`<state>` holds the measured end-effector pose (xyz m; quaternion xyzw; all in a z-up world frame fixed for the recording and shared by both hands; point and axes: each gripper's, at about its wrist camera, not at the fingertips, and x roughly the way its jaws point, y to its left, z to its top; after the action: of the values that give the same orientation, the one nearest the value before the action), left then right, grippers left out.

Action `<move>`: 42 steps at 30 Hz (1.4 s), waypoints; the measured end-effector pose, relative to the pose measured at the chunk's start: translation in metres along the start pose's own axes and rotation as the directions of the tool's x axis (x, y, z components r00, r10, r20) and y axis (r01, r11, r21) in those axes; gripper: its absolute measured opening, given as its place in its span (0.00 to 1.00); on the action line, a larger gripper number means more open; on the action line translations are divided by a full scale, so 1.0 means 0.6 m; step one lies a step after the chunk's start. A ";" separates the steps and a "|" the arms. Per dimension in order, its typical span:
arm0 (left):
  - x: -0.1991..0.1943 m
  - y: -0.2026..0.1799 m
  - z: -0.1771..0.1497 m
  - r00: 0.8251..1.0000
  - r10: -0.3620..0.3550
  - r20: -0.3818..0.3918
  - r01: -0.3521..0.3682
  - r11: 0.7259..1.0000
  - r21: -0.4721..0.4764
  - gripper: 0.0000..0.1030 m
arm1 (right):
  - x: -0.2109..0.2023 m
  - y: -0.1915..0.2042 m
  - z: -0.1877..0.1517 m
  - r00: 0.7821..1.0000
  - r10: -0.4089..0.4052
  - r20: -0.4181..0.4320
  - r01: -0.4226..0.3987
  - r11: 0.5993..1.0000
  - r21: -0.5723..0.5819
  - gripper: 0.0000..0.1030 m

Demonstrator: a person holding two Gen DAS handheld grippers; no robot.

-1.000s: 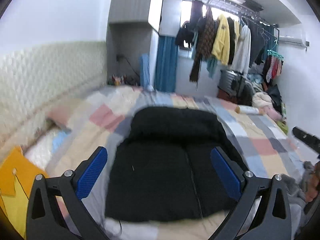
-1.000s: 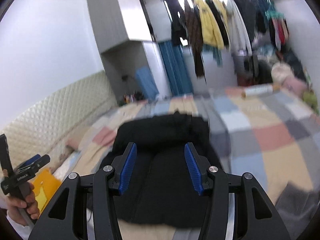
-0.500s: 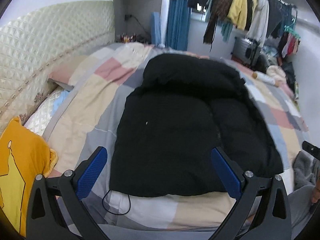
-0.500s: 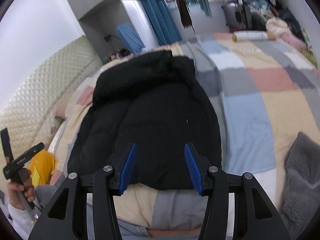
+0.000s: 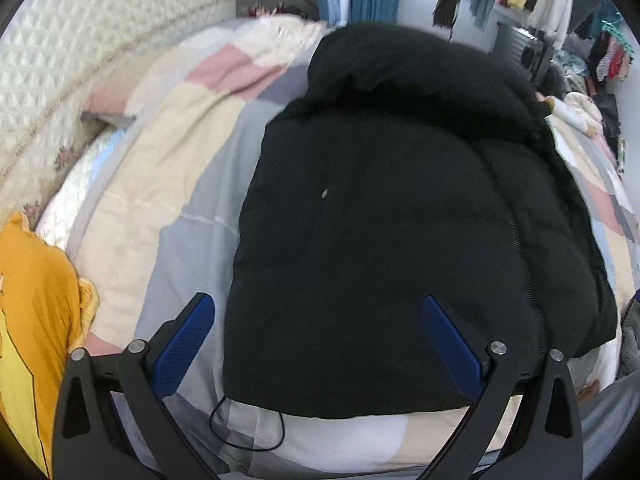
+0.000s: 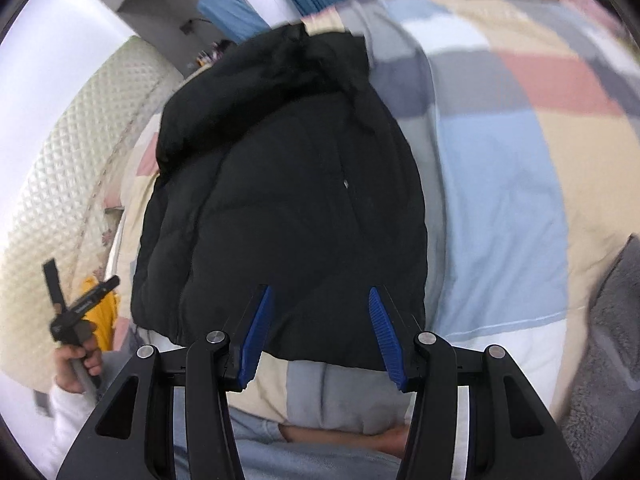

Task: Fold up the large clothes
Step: 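Lower both tools onto the jacket edge and close them on it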

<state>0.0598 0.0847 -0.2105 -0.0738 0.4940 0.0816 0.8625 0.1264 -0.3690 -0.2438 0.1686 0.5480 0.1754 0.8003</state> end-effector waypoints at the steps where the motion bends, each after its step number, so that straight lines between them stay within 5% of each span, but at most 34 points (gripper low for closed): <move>1: 0.012 0.008 0.000 1.000 -0.005 -0.028 0.005 1.000 -0.010 1.00 | 0.007 -0.011 0.004 1.000 0.015 -0.022 -0.015 1.000 0.021 0.47; 8: 0.081 0.081 -0.005 0.974 -0.103 -0.203 0.065 0.981 -0.185 1.00 | 0.060 -0.106 0.026 0.983 0.088 -0.162 -0.055 0.978 0.202 0.55; 10: 0.100 0.102 -0.009 0.965 -0.103 -0.242 0.048 0.973 -0.225 0.99 | 0.077 -0.128 0.030 0.975 0.100 -0.197 -0.052 0.971 0.235 0.69; 12: 0.115 0.122 -0.013 0.948 -0.162 -0.272 0.077 0.951 -0.299 0.99 | 0.097 -0.144 0.032 0.963 0.131 -0.237 -0.067 0.963 0.260 0.70; 18: 0.145 0.157 -0.030 0.917 -0.256 -0.306 0.104 0.894 -0.435 0.99 | 0.137 -0.104 0.046 0.915 0.251 -0.317 -0.208 0.965 0.162 0.72; 24: 0.157 0.168 -0.042 0.903 -0.307 -0.302 0.139 0.871 -0.471 0.95 | 0.124 -0.038 0.060 0.899 0.324 -0.295 -0.334 0.942 0.017 0.72; 31: 0.143 0.169 -0.044 0.890 -0.385 -0.244 0.246 0.857 -0.453 0.74 | 0.171 -0.091 0.043 0.890 0.221 -0.400 -0.201 0.975 0.091 0.74; 39: 0.091 0.165 -0.042 0.885 -0.439 -0.157 0.354 0.852 -0.387 0.72 | 0.182 -0.050 0.039 0.858 0.237 -0.456 -0.274 0.962 -0.014 0.77; 42: 0.070 0.168 -0.047 0.879 -0.456 -0.137 0.378 0.844 -0.381 0.72 | 0.177 -0.026 0.037 0.863 0.217 -0.456 -0.275 0.959 -0.064 0.77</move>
<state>0.0354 0.1800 -0.2654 -0.3375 0.5374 -0.0329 0.7722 0.1845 -0.3352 -0.3300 0.1413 0.6779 0.3445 0.6338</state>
